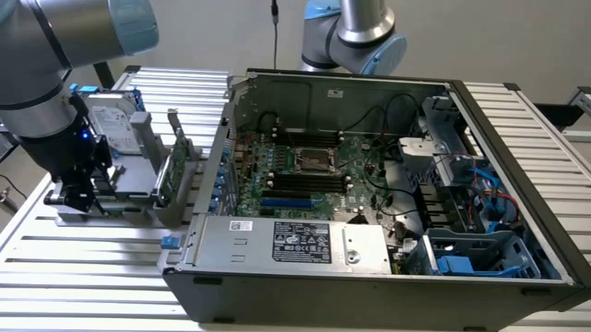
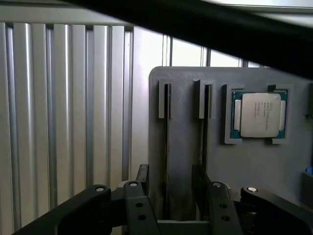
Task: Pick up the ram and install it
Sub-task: 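Pick up the ram and move it above insertion slot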
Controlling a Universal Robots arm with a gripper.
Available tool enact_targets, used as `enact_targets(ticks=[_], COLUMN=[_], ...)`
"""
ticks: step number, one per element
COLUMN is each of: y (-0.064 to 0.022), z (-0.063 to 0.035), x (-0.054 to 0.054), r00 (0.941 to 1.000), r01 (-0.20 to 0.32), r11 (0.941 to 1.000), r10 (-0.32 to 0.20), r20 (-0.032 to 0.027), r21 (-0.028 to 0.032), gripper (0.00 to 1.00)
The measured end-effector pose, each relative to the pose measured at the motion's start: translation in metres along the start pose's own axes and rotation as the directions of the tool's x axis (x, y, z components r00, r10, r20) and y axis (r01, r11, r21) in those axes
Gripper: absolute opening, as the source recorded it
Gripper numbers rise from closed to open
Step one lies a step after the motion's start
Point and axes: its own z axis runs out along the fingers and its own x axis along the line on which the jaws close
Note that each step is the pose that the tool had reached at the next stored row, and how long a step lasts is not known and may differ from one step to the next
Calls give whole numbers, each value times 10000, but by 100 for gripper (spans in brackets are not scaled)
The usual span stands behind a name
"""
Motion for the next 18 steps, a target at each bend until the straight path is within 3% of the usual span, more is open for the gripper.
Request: enact_targets(ticks=[6, 10, 18], y=[-1, -1, 1], z=[93, 120, 149], x=[13, 30, 48], r00=[10000, 9999, 9998], r01=[2, 2, 2], r11=[10000, 10000, 9998], r10=[-2, -1, 2], r20=[21, 101, 182], r21=[-6, -19, -190], gripper=[48, 48, 48])
